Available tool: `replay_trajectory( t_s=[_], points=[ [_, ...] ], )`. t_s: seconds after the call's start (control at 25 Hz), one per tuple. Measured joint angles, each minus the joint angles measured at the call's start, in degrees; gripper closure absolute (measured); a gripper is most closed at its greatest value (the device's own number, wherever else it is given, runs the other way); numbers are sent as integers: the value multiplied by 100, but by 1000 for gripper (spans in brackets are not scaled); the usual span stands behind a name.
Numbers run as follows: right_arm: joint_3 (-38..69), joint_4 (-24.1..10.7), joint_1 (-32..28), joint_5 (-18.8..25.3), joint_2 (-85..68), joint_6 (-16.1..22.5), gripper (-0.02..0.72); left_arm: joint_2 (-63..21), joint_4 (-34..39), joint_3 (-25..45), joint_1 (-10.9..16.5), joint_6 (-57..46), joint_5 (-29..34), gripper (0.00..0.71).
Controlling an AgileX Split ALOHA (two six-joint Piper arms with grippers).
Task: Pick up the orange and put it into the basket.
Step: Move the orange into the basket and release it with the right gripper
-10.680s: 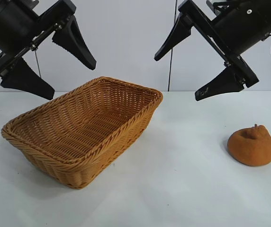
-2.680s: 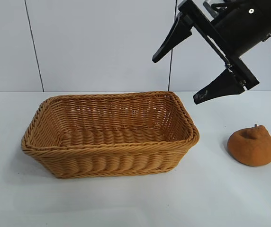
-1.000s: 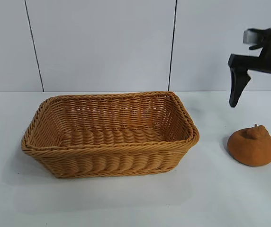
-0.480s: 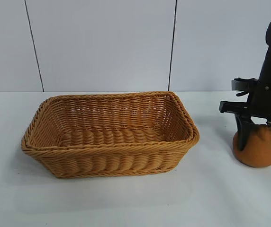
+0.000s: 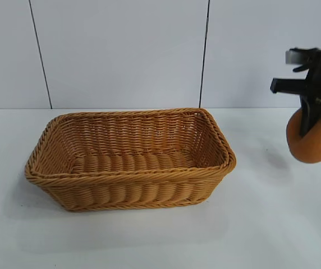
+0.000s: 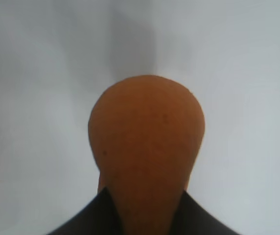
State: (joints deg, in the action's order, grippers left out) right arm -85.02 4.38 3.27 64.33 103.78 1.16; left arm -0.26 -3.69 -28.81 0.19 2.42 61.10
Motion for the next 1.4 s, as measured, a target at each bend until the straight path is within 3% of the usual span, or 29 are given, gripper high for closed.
replay_trajectory(
  t_s=[0.16,0.32,0.4,0.52,0.84,0.96,1.16,1.4],
  points=[
    [0,236,0,0,-130,-11,641,0,0,0,0,0,0,56],
    [0,937,86,-84,-130,-85,641,0,0,0,0,0,0,56],
    [0,1271,289,-255,-130,-116,641,0,0,0,0,0,0,56],
    [0,1447,870,-592,-130,-147,641,0,0,0,0,0,0,56],
    [0,1499,2365,-1386,-130,97,641,0,0,0,0,0,0,56],
    [0,1363,2914,-1768,-130,299,641,0,0,0,0,0,0,56],
    [12,1058,3074,-1895,9,506,641,0,0,0,0,0,0,56],
    [19,1080,3074,-2165,745,523,641,0,0,0,0,0,0,56]
  ],
)
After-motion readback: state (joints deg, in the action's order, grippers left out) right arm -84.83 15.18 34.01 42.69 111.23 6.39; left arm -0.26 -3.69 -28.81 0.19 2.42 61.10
